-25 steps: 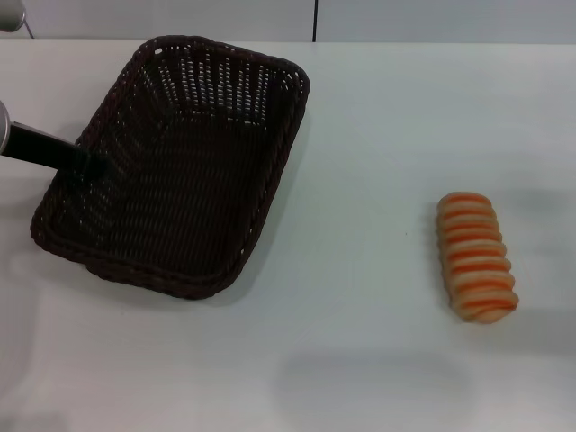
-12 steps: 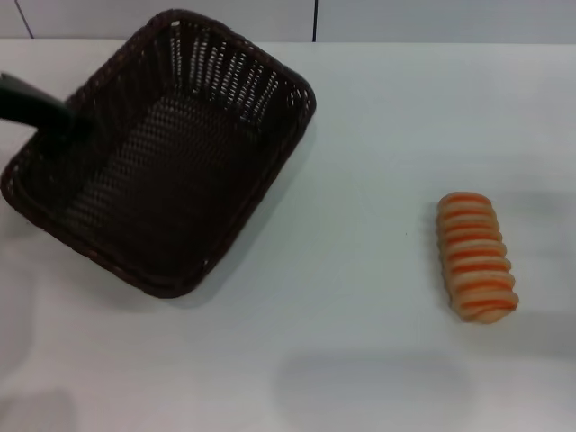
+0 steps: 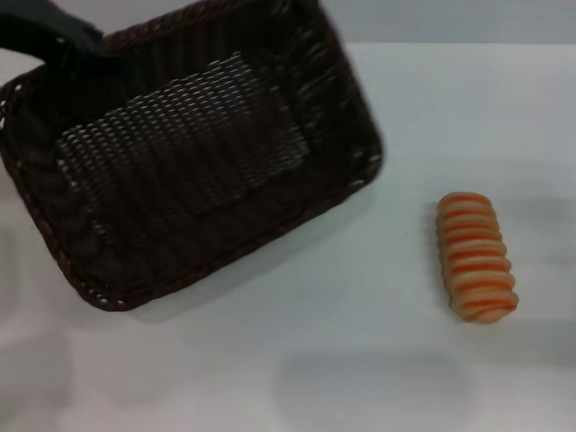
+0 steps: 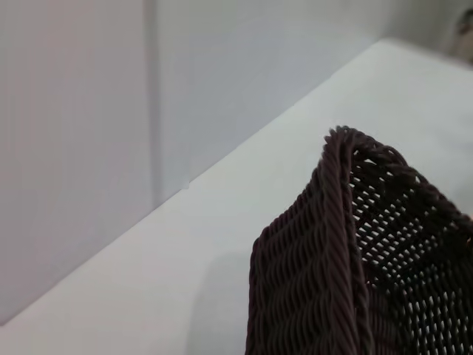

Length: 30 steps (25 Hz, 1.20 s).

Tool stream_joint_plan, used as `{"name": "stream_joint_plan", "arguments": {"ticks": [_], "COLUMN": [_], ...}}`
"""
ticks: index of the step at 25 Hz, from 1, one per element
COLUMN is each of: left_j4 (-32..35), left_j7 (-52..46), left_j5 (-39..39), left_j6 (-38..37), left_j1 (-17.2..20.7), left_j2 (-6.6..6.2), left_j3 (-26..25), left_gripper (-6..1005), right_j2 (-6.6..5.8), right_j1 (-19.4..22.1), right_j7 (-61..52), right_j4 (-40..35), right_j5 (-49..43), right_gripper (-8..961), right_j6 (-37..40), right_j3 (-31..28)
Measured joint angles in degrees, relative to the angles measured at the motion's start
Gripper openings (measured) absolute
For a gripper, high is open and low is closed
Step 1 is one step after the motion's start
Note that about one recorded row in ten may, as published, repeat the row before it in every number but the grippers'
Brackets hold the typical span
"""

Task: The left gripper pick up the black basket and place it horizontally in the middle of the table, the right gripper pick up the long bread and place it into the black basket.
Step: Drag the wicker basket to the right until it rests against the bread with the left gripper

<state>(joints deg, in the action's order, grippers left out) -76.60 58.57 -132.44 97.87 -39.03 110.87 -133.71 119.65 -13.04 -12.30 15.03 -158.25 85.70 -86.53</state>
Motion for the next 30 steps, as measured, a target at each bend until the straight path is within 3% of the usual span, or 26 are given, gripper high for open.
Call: {"name": "stream_joint_plan", "arguments": {"ticks": [4, 12, 17, 18, 20, 22, 24, 27, 29, 30], "left_j4": [5.0, 8.6, 11.7, 13.6, 14.2, 14.2, 16.0, 16.5, 17.2, 17.2], "left_j7": [1.8, 5.2, 6.6, 7.1, 7.4, 7.4, 8.6, 8.9, 9.9, 9.9], "left_j5": [5.3, 5.4, 5.3, 5.5, 5.4, 5.4, 5.1, 5.1, 3.9, 3.9], "left_j6": [4.4, 9.9, 11.9, 11.9, 11.9, 11.9, 11.2, 10.7, 8.1, 8.1], "left_j1": [-3.2, -6.3, -8.0, -8.6, -8.8, -8.8, -8.9, -8.8, -8.3, -8.3], "left_j2": [-2.98, -3.22, -2.41, -1.49, -0.95, -0.95, 0.97, 1.38, 2.73, 2.73], "left_j3": [0.4, 0.5, 2.8, 4.2, 4.7, 4.7, 6.5, 6.8, 8.0, 8.0], "left_gripper": [199, 212, 221, 223, 226, 230, 233, 238, 241, 243], "right_j2": [0.12, 0.15, 0.15, 0.15, 0.18, 0.22, 0.24, 0.24, 0.24, 0.24], "right_j1": [0.4, 1.0, 1.1, 1.1, 1.1, 1.2, 1.3, 1.3, 1.5, 1.5], "right_j7": [0.0, 0.0, -0.1, -0.1, -0.1, -0.1, -0.3, -0.6, -0.8, -0.8], "right_j4": [0.0, 0.0, 0.0, 0.0, 0.0, 0.0, 0.0, 0.0, 0.0, 0.0], "right_j5": [0.3, 0.4, 0.4, 0.4, 0.4, 0.4, 0.4, 0.4, 0.4, 0.4], "right_gripper": [694, 694, 693, 693, 693, 692, 691, 690, 689, 689], "right_j6": [0.7, 1.3, 1.3, 1.3, 1.3, 1.3, 1.3, 1.4, 1.8, 1.8], "right_j3": [0.1, 0.1, 0.1, 0.1, 0.1, 0.1, 0.1, 0.1, 0.1, 0.1]}}
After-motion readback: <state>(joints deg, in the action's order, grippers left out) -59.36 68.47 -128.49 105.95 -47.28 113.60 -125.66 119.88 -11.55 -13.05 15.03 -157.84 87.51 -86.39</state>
